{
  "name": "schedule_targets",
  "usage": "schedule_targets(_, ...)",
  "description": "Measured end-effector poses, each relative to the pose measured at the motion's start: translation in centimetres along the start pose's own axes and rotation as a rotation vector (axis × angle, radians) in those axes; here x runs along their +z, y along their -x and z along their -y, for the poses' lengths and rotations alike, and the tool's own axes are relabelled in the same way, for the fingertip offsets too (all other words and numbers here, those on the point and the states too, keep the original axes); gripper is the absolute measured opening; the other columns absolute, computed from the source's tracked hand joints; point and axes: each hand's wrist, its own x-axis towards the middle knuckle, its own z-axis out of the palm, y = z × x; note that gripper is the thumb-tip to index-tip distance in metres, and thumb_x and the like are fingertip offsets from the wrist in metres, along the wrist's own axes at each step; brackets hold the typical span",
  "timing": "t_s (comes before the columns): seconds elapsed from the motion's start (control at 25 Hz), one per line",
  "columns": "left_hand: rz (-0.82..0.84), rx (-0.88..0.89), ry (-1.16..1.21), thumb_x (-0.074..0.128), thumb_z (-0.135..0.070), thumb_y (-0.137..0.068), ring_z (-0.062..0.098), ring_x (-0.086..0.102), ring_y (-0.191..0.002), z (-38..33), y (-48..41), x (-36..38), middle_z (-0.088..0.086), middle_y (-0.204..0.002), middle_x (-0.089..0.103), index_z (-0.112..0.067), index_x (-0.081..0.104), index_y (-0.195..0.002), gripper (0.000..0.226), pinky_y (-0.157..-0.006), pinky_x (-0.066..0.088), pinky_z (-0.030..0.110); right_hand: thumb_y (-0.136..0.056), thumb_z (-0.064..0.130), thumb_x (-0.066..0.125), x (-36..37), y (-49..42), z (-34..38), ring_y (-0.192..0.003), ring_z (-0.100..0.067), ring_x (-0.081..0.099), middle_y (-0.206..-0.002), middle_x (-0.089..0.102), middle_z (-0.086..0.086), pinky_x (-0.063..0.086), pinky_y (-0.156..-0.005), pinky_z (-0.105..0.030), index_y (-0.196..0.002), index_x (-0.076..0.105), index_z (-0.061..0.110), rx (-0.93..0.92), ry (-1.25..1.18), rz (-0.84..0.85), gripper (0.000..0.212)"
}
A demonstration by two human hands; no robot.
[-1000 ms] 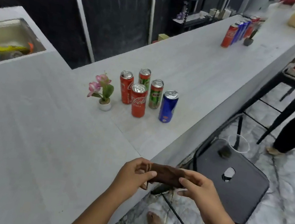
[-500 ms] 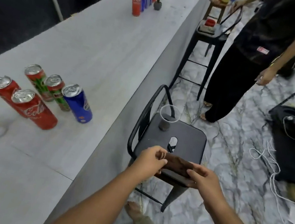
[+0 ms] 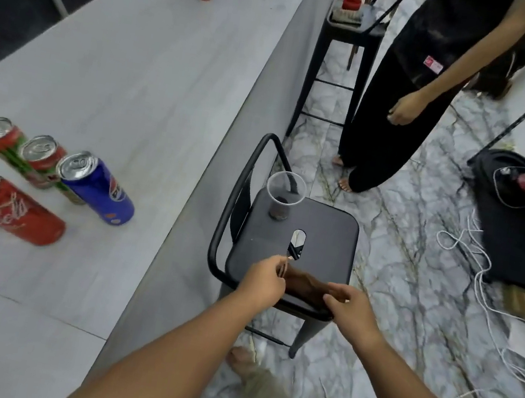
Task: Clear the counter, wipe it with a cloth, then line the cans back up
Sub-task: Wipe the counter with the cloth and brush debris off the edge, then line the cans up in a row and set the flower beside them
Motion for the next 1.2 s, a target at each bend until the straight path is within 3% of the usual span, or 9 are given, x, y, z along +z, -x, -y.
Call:
schedule_targets(0.08, -0.045, 0.039, 0.031, 0.060, -0.011, -0.103, 0.022, 0.065, -0.124, 0.3, 1.6, -0.7, 0.000, -0.140, 0.067, -0.027, 0.059, -0.147, 0.047, -0.104, 0.056, 0.039, -0.097, 0.016, 0.074, -0.2, 1.2, 0.6, -0.124, -0.026, 0.064, -0.134, 0.069, -0.006, 0.052, -0.110, -0.046, -0.138, 0.069, 0.013, -0.114, 0.179, -0.051, 0.041)
schedule_targets(0.2, -0.166, 0.188, -0.078, 0.059, -0.016, -0.104, 0.017, 0.059, -0.131, 0.7, 5.0, -1.8, -0.005, -0.143, 0.063, -0.028, 0.060, -0.144, 0.042, -0.109, 0.050, 0.036, -0.097, 0.024, 0.075, 0.0, 3.6, 2.6, -0.129, -0.023, 0.056, -0.130, 0.065, 0.003, 0.045, -0.110, -0.037, -0.136, 0.069, 0.023, -0.314, 0.331, -0.070, 0.040)
schedule_targets(0.32, -0.272, 0.360, -0.317, 0.054, -0.022, -0.106, 0.014, 0.054, -0.127, 1.4, 9.2, -2.8, -0.011, -0.137, 0.060, -0.029, 0.061, -0.137, 0.033, -0.098, 0.055, 0.037, -0.096, 0.028, 0.075, 1.5, 6.1, 5.6, -0.124, -0.016, 0.054, -0.124, 0.063, 0.015, 0.039, -0.102, -0.028, -0.132, 0.070, 0.031, -0.493, 0.349, 0.015, 0.037)
schedule_targets(0.52, -0.507, 0.437, -0.486, 0.065, -0.028, -0.099, 0.016, 0.065, -0.114, 3.4, 14.8, -5.2, -0.010, -0.125, 0.069, -0.027, 0.069, -0.129, 0.030, -0.082, 0.060, 0.034, -0.097, 0.041, 0.074, 4.3, 9.1, 10.4, -0.136, -0.008, 0.044, -0.139, 0.060, 0.014, 0.037, -0.111, -0.028, -0.140, 0.066, 0.030, -0.677, 0.369, 0.095, 0.045)
schedule_targets(0.76, -0.727, 0.227, -0.369, 0.057, -0.031, -0.102, 0.014, 0.058, -0.120, 8.0, 19.0, -10.6, -0.011, -0.131, 0.065, -0.030, 0.064, -0.134, 0.033, -0.095, 0.055, 0.035, -0.098, 0.050, 0.069, 8.1, 11.9, 15.7, -0.149, -0.007, 0.033, -0.153, 0.045, 0.016, 0.031, -0.119, -0.031, -0.144, 0.058, 0.039, -0.871, 0.375, 0.157, 0.048)
schedule_targets(1.0, -0.932, 0.001, -0.230, 0.063, -0.033, -0.103, 0.011, 0.059, -0.125, 13.1, 22.6, -15.8, -0.012, -0.134, 0.067, -0.029, 0.067, -0.135, 0.033, -0.098, 0.054, 0.031, -0.096, 0.038, 0.076, 12.4, 13.2, 20.0, -0.149, -0.021, 0.035, -0.154, 0.047, 0.002, 0.038, -0.121, -0.046, -0.144, 0.061, 0.028, -1.002, 0.396, 0.216, 0.051)
schedule_targets(1.2, -1.003, -0.119, -0.090, 0.063, -0.041, -0.104, 0.010, 0.055, -0.133, 15.0, 23.6, -20.2, -0.013, -0.145, 0.060, -0.034, 0.058, -0.144, 0.041, -0.099, 0.049, 0.023, -0.093, 0.040, 0.078, 15.8, 13.0, 23.3, -0.148, -0.022, 0.040, -0.155, 0.049, 0.001, 0.031, -0.116, -0.033, -0.148, 0.058, 0.027, -1.050, 0.368, 0.274, 0.060)
